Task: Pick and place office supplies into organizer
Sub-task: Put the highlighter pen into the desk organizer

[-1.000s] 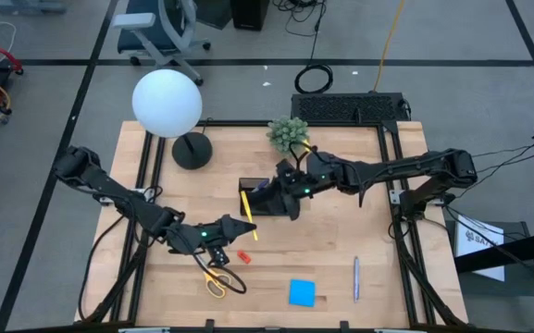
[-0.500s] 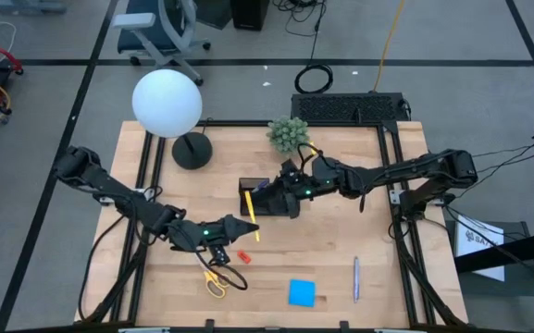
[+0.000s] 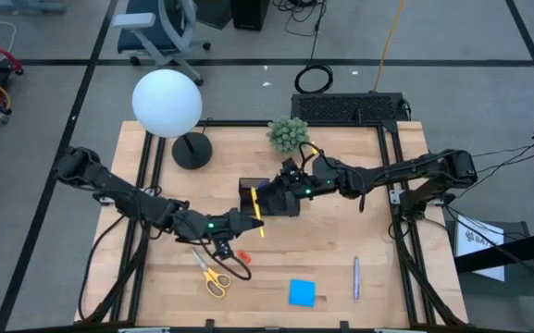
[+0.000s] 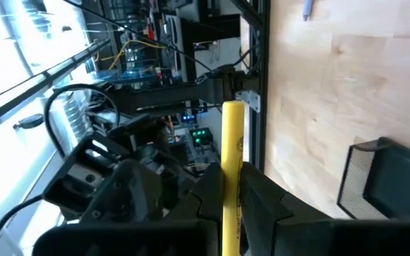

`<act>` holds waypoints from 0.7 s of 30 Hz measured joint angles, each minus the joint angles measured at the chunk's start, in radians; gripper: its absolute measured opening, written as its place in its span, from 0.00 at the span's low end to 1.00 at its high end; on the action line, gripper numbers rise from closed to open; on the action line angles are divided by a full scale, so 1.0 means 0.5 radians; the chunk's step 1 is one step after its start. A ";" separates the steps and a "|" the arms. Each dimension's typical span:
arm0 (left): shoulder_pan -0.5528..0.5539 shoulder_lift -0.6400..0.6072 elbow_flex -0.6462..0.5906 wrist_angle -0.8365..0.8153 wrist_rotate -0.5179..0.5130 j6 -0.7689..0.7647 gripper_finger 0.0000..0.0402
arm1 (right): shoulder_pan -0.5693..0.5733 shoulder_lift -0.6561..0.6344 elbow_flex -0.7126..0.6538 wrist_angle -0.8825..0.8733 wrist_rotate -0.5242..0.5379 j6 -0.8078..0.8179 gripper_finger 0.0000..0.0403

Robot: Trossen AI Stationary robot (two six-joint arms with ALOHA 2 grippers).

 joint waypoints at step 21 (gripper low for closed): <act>0.175 0.000 0.000 0.144 0.302 0.065 0.07 | 0.009 0.000 0.000 -0.001 0.008 0.000 0.52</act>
